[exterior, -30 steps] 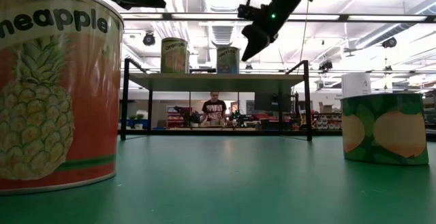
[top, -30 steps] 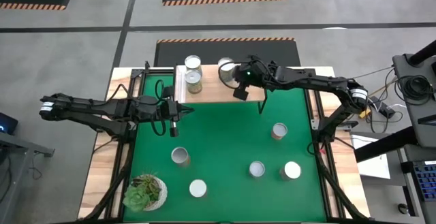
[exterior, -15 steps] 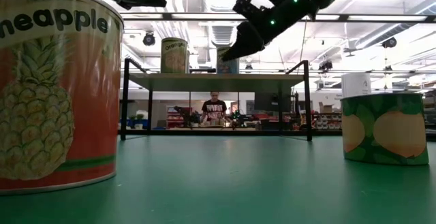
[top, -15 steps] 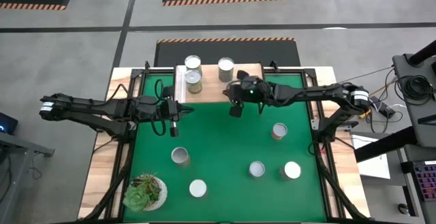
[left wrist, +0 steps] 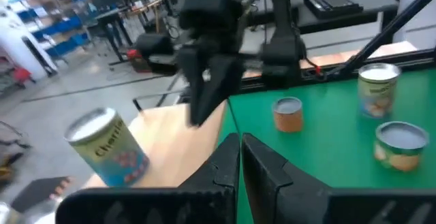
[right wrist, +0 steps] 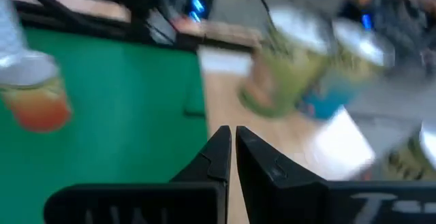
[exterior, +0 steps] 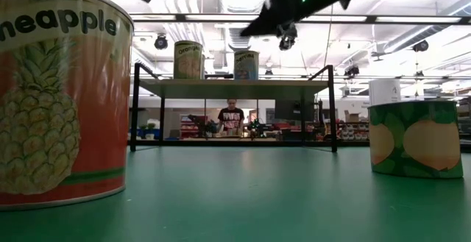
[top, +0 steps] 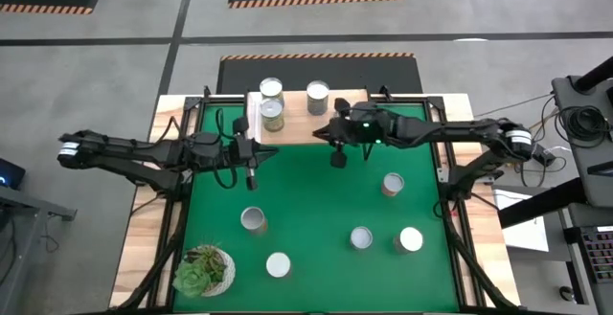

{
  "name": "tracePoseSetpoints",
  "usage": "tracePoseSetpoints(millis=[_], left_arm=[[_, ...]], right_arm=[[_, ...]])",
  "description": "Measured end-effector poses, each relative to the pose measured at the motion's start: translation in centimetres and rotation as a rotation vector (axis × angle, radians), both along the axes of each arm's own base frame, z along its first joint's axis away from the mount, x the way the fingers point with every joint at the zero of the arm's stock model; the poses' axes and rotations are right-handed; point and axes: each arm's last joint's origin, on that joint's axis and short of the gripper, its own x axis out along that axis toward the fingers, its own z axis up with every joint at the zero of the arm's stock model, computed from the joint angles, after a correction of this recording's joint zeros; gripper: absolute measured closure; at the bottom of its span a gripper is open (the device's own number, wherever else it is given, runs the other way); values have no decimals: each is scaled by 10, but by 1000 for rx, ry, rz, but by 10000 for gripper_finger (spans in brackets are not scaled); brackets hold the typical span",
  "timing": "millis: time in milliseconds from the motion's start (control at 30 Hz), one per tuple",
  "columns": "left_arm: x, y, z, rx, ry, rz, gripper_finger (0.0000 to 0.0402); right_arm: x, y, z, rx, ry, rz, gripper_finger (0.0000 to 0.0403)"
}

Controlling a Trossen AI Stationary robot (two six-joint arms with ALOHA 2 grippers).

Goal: Pick and place cans onto a shelf
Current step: Put the canned cherries on the shelf

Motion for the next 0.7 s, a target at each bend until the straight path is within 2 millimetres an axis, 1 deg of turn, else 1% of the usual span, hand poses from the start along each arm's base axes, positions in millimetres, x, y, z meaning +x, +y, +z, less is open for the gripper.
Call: tracePoseSetpoints(millis=[133, 267, 400, 500, 567, 633, 700], left_arm=[[10, 3, 17, 35, -19, 63, 402], [22, 13, 34, 61, 22, 101, 402], [37, 29, 50, 47, 91, 163, 402], [54, 41, 59, 14, 158, 184, 402], [67, 48, 63, 8, 206, 198, 402], [79, 55, 68, 5, 237, 215, 402], [90, 62, 68, 0, 284, 233, 402]], right_arm=[[-23, 5, 17, -89, -87, 24, 390], [-42, 10, 30, -107, -129, 16, 390], [-50, 12, 37, -115, -157, 15, 390], [-54, 12, 45, -115, -184, 10, 390], [-59, 14, 45, -56, -160, -1, 390], [-61, 14, 44, -38, -154, 2, 390], [-65, 15, 41, -43, -142, 5, 390]])
